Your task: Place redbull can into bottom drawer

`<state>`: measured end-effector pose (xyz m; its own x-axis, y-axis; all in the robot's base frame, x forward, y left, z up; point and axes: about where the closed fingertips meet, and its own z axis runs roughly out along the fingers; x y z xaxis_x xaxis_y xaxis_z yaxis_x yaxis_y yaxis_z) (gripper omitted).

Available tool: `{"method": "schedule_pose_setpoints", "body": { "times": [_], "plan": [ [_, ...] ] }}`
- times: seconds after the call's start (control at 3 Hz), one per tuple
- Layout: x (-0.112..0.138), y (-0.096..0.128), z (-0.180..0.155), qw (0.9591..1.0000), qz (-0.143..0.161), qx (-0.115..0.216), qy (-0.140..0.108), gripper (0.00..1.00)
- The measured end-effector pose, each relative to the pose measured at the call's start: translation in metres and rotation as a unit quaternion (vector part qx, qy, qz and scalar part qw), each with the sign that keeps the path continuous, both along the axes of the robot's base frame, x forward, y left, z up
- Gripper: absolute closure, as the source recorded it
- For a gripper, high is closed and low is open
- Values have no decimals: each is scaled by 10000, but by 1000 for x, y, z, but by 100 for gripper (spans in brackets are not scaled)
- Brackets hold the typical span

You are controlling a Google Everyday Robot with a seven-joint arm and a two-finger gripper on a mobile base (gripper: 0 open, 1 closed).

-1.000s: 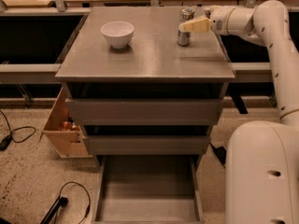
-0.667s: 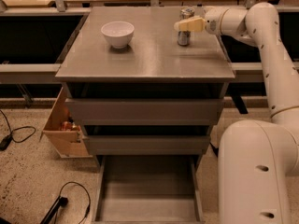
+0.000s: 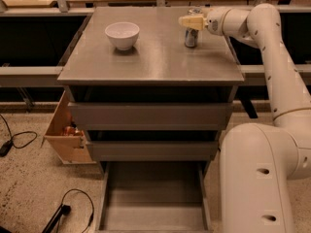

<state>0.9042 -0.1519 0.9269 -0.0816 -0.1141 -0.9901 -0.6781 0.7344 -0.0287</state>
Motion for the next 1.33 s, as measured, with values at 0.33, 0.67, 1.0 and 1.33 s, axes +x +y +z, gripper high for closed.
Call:
{"method": "schedule_pose_setpoints", "body": {
  "times": [0.33, 0.67, 1.0, 1.33],
  "plan": [
    [1, 1, 0, 10000, -4, 2, -2, 61],
    [1, 1, 0, 10000, -4, 2, -2, 84],
    [-3, 2, 7, 10000, 37, -51, -39, 100],
    [-16, 4, 29, 9995, 171, -231, -162, 100]
  ]
}}
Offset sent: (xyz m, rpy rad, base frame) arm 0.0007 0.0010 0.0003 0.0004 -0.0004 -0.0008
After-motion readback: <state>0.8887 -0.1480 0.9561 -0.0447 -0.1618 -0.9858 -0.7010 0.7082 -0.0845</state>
